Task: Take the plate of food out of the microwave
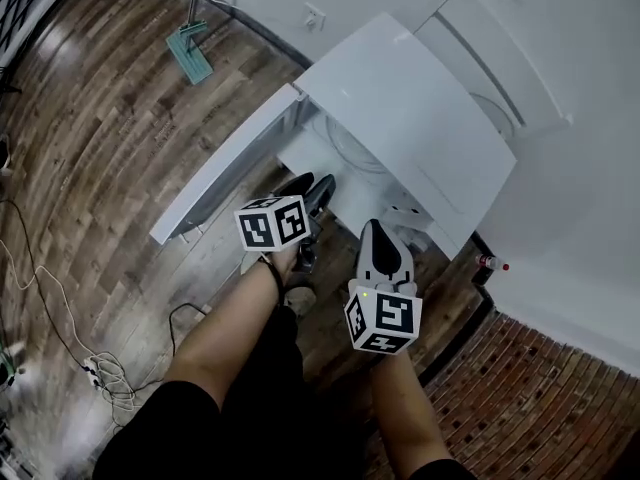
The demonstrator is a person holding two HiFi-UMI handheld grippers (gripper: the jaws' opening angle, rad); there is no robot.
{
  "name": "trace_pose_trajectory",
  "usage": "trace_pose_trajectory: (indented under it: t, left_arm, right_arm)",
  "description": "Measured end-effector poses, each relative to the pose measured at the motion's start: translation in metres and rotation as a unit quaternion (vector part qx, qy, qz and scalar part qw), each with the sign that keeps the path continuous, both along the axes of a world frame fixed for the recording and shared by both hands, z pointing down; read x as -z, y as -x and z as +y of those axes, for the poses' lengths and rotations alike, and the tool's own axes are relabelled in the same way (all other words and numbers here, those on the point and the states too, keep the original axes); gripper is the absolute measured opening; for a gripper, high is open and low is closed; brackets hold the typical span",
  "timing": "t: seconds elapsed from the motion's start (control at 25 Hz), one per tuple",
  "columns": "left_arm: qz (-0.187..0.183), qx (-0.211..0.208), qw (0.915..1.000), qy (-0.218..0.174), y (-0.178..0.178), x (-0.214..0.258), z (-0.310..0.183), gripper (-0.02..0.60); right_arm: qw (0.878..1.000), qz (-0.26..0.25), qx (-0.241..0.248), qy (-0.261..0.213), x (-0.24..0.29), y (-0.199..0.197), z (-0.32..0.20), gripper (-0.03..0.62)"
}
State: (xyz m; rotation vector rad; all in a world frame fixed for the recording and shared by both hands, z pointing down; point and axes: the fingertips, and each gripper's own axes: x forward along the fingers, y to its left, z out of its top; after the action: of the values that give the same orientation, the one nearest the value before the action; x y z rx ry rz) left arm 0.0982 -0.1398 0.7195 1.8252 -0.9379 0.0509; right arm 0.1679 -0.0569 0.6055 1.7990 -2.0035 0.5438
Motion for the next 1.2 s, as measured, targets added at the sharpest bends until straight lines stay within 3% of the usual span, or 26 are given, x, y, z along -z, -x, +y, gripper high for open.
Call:
trace_pose_trajectory:
  t: [0.08,0.16,0.44,0.72,0.92,1.12,1.2]
  left_arm:
    - [0.025,0.012,0.9993,0.025,-0.011,-0.024,-0.009,0.266]
    - [0.045,0.026,0.9973,0.052,-0.021,-0.048,-0.019,0.307]
    - [0.102,0.071,0.9846,0.122,-0.048,-0.104,-0.059,0.350]
    - [0.050,0.045,0.9894,0.128,-0.072,-0.132,-0.076,0.356]
    - [0.018,0.050,0.9875,0.149,-0.077,-0.146,-0.077,0.356]
    - [0.046,0.047,0.9844,0.163,-0.072,-0.146,-0.065,0.343]
    - [0.072,0.054,0.9823,0.164,-0.066,-0.143,-0.059,0.303]
  right_arm:
    - [1.000,-0.003,-0.005,0.009,-0.011,-0.003,0.003,0.008]
    - [1.000,-0.006,-0.009,0.019,-0.021,-0.005,0.008,0.008]
    - [0.998,-0.007,-0.022,0.058,-0.049,-0.018,0.027,0.008]
    - [0.996,-0.016,-0.035,0.081,-0.070,-0.029,0.034,0.008]
    - [0.995,-0.022,-0.035,0.092,-0.075,-0.029,0.041,0.008]
    - [0.993,-0.033,-0.042,0.101,-0.081,-0.029,0.048,0.008]
    - [0.993,-0.037,-0.042,0.101,-0.081,-0.027,0.049,0.008]
